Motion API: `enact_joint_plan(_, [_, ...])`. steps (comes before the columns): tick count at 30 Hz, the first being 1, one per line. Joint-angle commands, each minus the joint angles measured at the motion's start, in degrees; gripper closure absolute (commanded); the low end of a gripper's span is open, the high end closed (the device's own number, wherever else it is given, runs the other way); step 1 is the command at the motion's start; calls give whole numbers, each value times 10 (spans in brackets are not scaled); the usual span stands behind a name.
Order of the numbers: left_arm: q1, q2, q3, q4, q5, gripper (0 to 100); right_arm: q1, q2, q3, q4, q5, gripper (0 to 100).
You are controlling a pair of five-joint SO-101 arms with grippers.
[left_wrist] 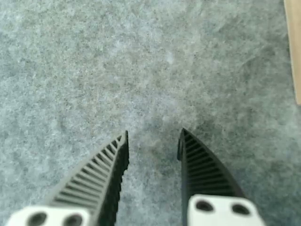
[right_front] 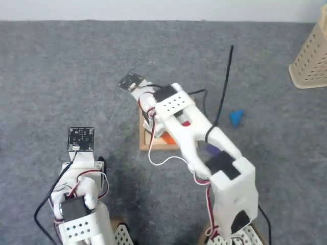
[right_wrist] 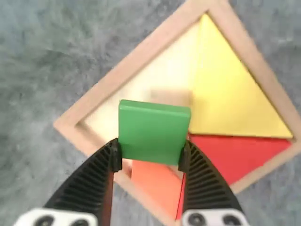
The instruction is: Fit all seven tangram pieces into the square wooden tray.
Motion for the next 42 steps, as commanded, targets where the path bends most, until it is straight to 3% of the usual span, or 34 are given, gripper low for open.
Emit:
enact_joint_plan(1, [-3, -4, -7, 2, -4, 832, -6, 7, -60, -14, 10, 961])
enact_joint_plan(7, [-3, -4, -7, 2, -4, 832, -3, 44, -100, -15, 10, 950])
enact_joint_plan(12, [-3, -4, -7, 2, -4, 832, -2, 62, -115, -10, 10, 869])
enact_joint_plan(25, [-3, -4, -7, 2, -4, 832, 3, 60, -114, -7, 10, 857])
enact_joint_plan(31, [-3, -4, -7, 2, -4, 832, 0, 59, -115, 9, 10, 762])
enact_joint_plan(39, [-3, -4, -7, 2, -4, 832, 4, 52, -116, 11, 6, 776])
enact_joint_plan(42, [-3, -4, -7, 2, -4, 832, 13, 18, -113, 24, 5, 843])
